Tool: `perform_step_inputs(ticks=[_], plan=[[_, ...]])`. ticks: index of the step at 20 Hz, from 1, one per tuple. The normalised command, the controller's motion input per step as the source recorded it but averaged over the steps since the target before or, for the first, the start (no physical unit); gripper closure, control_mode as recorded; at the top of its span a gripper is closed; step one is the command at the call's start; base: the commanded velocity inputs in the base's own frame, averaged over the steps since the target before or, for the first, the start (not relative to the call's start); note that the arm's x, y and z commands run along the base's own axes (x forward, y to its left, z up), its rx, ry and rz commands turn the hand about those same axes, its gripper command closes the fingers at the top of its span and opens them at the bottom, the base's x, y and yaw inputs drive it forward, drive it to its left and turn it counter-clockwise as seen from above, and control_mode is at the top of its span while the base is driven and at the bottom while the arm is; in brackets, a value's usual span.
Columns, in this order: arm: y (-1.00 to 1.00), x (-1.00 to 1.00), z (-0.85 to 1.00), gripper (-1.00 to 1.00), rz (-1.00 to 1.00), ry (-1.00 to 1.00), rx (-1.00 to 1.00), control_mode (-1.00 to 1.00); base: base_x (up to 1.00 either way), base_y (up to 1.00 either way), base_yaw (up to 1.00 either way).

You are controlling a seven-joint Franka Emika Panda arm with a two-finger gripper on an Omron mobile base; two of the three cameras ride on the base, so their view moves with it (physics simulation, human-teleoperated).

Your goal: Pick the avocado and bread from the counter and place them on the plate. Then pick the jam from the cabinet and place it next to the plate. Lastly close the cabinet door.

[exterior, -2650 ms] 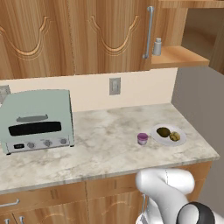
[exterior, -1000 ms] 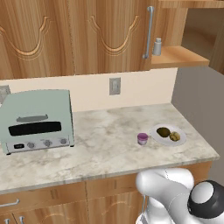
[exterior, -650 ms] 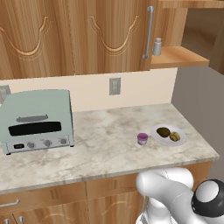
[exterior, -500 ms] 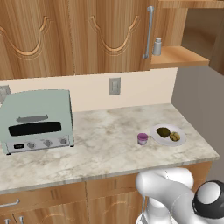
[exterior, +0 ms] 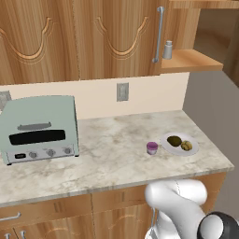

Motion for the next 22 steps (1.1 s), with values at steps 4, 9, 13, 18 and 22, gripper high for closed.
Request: perform_step_inputs(ticks=[4,9,13,18,22], plan=[[1.00,0.79,-0.01,-1.00,-0.16,-0.10,-0.17,-1.00,0.00,0.00,0.00],[0.98,1.00,-0.12,-1.00,-0.20,-0.07,-0.14,-1.00,0.00,0.00,0.00],[0.54,1.00,-0.10,-1.00,-0.09,-0.07,-0.04,-1.00,0.00,0.00,0.00],[0.08,1.00,-0.04,-1.00,0.00,-0.01,0.00,-1.00,0.00,0.00,0.00],[-0.03,1.00,0.00,-1.00,0.01,0.00,0.08,-1.00,0.00,0.00,0.00]])
